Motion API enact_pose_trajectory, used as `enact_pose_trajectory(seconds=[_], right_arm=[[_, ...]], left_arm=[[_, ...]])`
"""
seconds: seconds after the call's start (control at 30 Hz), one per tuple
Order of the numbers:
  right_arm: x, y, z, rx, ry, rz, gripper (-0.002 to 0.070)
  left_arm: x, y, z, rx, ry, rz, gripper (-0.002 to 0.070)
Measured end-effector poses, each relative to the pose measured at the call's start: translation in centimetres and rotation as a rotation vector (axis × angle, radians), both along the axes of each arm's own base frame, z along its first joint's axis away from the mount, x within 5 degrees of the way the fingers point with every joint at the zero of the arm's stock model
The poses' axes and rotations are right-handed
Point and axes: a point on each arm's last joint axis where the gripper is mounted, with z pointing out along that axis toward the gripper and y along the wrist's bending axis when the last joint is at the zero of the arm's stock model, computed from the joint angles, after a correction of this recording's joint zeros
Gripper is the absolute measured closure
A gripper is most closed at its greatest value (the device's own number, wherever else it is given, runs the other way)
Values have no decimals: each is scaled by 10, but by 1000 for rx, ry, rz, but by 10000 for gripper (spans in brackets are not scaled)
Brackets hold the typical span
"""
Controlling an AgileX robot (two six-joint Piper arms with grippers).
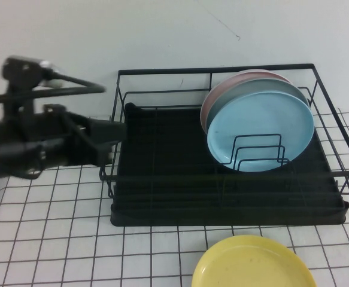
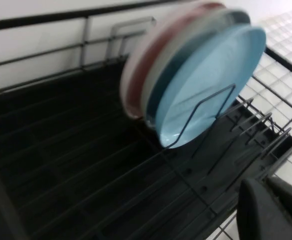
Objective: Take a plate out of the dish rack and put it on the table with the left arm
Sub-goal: Grasp the plate from the shelf
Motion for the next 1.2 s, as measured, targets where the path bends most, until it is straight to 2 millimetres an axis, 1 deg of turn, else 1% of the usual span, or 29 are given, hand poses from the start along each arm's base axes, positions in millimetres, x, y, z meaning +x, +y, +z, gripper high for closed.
enact_pose_trajectory(seconds=[0.17,0.23,0.3,0.43,0.5,0.53,0.6,0.7,0.77,0.87,1.2], right_arm=[[0,0,0,0,0,0,678],[0,0,0,0,0,0,678],[0,0,0,0,0,0,678],[0,0,0,0,0,0,678],[0,0,0,0,0,0,678],[0,0,0,0,0,0,678],[0,0,0,0,0,0,678],[0,0,0,0,0,0,678],[0,0,0,0,0,0,678],[0,0,0,0,0,0,678],[0,0,0,0,0,0,678]], left_arm=[[47,-45,-14,63,-5,-147,678],[60,-61,-18,86,-26,-208,678],[72,-77,-23,99,-35,-255,678],[92,-103,-24,133,-99,-336,675],[99,-113,-26,165,-142,-385,648],[104,-117,-27,178,-169,-407,616],[109,-122,-28,196,-208,-443,529],[119,-130,-31,213,-246,-473,370],[125,-132,-34,227,-262,-464,320],[131,-134,-38,261,-299,-465,300],[140,-136,-47,282,-336,-443,316]])
